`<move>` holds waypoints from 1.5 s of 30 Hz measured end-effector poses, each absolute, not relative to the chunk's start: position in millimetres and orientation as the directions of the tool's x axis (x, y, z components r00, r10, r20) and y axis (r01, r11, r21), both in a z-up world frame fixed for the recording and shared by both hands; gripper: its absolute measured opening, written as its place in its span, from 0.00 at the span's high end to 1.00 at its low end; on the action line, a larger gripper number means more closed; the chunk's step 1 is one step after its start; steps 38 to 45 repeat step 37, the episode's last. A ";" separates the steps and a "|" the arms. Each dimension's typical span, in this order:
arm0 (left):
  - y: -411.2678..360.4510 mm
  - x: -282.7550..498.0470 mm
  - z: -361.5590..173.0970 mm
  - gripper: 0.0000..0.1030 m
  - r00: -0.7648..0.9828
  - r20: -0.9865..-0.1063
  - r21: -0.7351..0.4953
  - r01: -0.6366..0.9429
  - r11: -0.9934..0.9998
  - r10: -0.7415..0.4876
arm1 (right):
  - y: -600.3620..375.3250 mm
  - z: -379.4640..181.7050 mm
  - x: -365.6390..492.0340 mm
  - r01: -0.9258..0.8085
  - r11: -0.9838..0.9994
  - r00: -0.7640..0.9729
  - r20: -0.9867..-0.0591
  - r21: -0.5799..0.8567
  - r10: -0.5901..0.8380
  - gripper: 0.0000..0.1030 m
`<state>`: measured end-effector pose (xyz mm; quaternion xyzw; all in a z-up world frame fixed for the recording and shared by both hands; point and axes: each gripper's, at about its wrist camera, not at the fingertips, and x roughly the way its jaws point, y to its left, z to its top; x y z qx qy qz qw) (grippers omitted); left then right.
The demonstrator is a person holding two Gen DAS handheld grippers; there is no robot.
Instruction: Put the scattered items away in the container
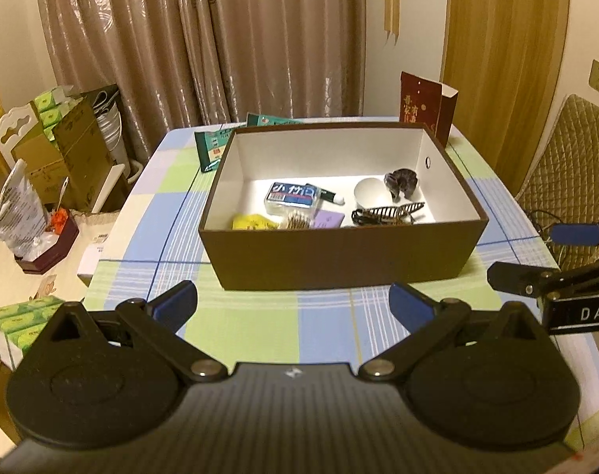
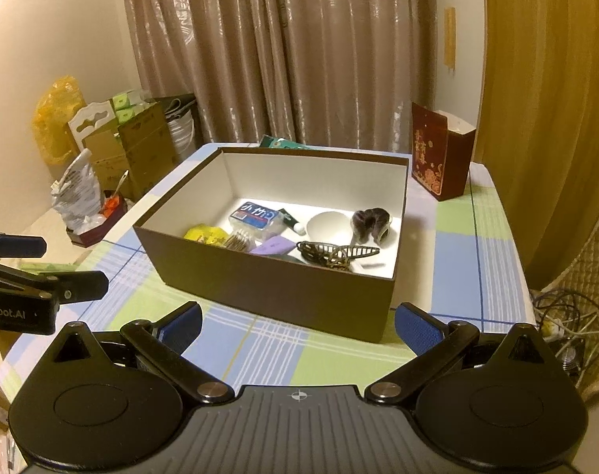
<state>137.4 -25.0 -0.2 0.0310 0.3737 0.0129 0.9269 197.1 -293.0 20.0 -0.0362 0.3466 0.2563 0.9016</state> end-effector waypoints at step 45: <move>-12.0 142.3 -25.6 0.01 0.656 -0.754 0.056 0.012 0.998 0.035 | -275.3 -1.4 190.0 -0.486 0.867 0.603 -0.676 0.110 0.423 0.02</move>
